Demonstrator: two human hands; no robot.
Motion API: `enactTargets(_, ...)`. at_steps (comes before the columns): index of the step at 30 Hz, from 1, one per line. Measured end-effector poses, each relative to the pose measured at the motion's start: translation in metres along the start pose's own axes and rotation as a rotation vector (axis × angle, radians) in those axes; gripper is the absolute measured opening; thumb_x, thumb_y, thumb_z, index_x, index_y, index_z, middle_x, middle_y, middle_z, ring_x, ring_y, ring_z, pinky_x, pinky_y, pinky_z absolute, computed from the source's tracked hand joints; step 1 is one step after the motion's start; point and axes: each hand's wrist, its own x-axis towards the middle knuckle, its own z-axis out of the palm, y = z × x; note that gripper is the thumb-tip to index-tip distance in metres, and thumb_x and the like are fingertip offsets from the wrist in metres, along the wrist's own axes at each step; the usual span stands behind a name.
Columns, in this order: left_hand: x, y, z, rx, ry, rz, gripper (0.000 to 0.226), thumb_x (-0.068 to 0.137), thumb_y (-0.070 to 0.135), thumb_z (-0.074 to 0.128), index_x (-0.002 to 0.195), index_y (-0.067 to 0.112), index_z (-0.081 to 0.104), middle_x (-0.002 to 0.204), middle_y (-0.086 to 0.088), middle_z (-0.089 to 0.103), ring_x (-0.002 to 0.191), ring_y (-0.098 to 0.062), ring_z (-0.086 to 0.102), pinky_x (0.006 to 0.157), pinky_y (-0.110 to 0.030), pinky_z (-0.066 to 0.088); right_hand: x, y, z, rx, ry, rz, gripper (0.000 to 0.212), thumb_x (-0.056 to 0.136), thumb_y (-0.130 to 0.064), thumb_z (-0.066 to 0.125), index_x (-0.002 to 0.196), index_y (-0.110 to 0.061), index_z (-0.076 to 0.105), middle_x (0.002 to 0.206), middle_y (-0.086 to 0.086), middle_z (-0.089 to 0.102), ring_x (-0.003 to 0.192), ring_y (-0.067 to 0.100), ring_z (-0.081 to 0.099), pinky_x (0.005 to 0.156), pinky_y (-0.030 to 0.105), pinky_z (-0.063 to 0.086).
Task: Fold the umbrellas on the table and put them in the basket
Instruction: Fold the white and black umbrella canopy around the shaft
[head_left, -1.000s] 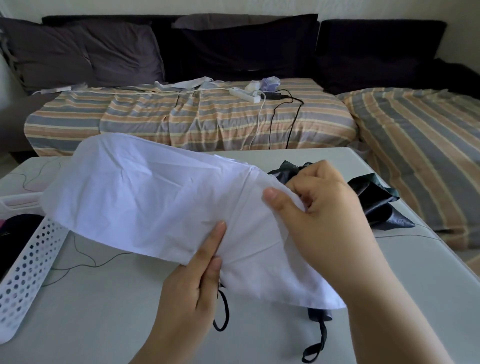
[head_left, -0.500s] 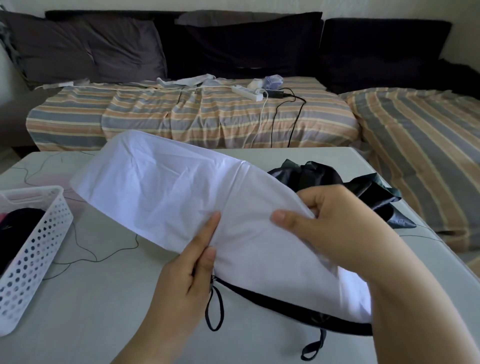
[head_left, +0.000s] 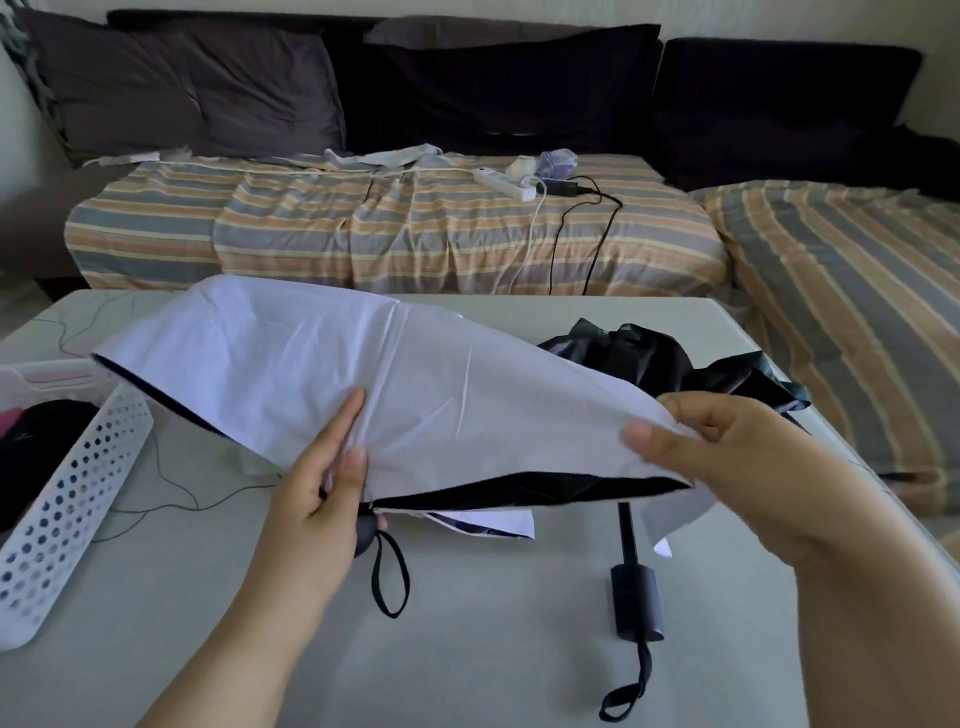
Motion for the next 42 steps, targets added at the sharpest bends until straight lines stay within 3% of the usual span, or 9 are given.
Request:
enactTargets(5,0.003,0.004,0.006,-0.14,0.083,-0.038,0.038,0.098,0.021,0.045,0.116,0.053,0.052,0.107,0.022,0.065,0.079,0.001,0.062,0.057,-0.004,0.045,0.002,0.001,0.008,0.308,0.009,0.086,0.013,0.078,-0.005,0.069,0.085,-0.015,0.067,0.08,0.011,0.066,0.066,0.023,0.059,0.058,0.027,0.054)
enactTargets(12,0.003,0.005,0.006,-0.14,0.086,-0.054,0.038,0.099,0.024,0.044,0.117,0.057,0.049,0.093,0.044,0.061,0.089,0.022,0.057,0.073,-0.002,0.044,0.017,0.004,0.032,0.129,0.061,0.251,0.034,0.09,-0.046,0.057,0.094,-0.013,0.062,0.074,0.002,0.075,0.059,0.012,0.063,0.059,0.027,0.041)
enactTargets(17,0.002,0.003,0.003,-0.141,0.076,-0.067,0.039,0.098,0.021,0.045,0.118,0.054,0.051,0.102,0.044,0.059,0.097,0.024,0.054,0.074,0.002,0.04,0.03,0.009,0.037,0.47,0.226,0.139,0.021,0.091,-0.02,0.062,0.073,-0.011,0.057,0.056,0.0,0.053,0.049,0.008,0.041,0.048,0.019,0.033)
enactTargets(22,0.007,-0.006,0.001,-0.146,0.114,-0.117,0.042,0.1,0.018,0.044,0.11,0.057,0.054,0.108,0.031,0.065,0.093,0.016,0.06,0.079,-0.012,0.047,0.017,-0.002,0.025,0.697,0.155,-0.12,0.033,0.084,-0.046,0.064,0.065,-0.019,0.069,0.08,-0.004,0.069,0.082,0.01,0.067,0.08,0.031,0.05)
enactTargets(24,0.007,-0.005,0.0,-0.184,0.112,-0.147,0.039,0.1,0.016,0.043,0.111,0.052,0.053,0.086,0.035,0.067,0.074,0.019,0.061,0.058,-0.009,0.048,0.014,-0.001,0.031,0.526,0.025,-0.128,0.041,0.061,-0.063,0.073,0.083,-0.028,0.077,0.103,-0.008,0.073,0.102,0.01,0.067,0.09,0.035,0.05)
enactTargets(28,0.009,-0.004,-0.001,-0.267,0.113,-0.205,0.035,0.1,0.02,0.044,0.111,0.051,0.054,0.094,0.03,0.067,0.085,0.012,0.063,0.072,-0.022,0.051,0.022,0.011,0.048,0.513,0.061,-0.013,0.04,0.082,-0.019,0.071,0.119,-0.027,0.059,0.114,-0.008,0.068,0.105,0.017,0.065,0.097,0.042,0.049)
enactTargets(32,0.007,-0.004,0.001,-0.281,0.074,-0.233,0.033,0.1,0.019,0.043,0.115,0.047,0.053,0.085,0.034,0.065,0.07,0.022,0.059,0.05,-0.007,0.047,0.029,0.015,0.062,0.684,-0.06,0.015,0.075,0.066,-0.023,0.076,0.134,-0.03,0.043,0.108,0.005,0.069,0.102,0.02,0.066,0.094,0.038,0.052)
enactTargets(37,0.009,-0.007,-0.002,-0.253,0.077,-0.288,0.036,0.101,0.02,0.043,0.118,0.049,0.056,0.106,0.022,0.069,0.092,0.01,0.063,0.058,-0.01,0.049,0.038,0.017,0.063,0.566,0.07,0.014,0.016,0.082,-0.018,0.072,0.098,-0.013,0.071,0.095,0.007,0.074,0.095,0.022,0.068,0.086,0.037,0.05)
enactTargets(42,0.011,-0.005,-0.008,-0.249,0.11,-0.3,0.036,0.101,0.022,0.044,0.126,0.047,0.053,0.104,0.024,0.067,0.076,0.003,0.065,0.049,-0.015,0.05,0.039,0.025,0.038,0.248,0.515,0.128,0.066,0.081,-0.023,0.073,0.139,-0.026,0.042,0.133,0.003,0.05,0.12,0.022,0.051,0.103,0.045,0.042)
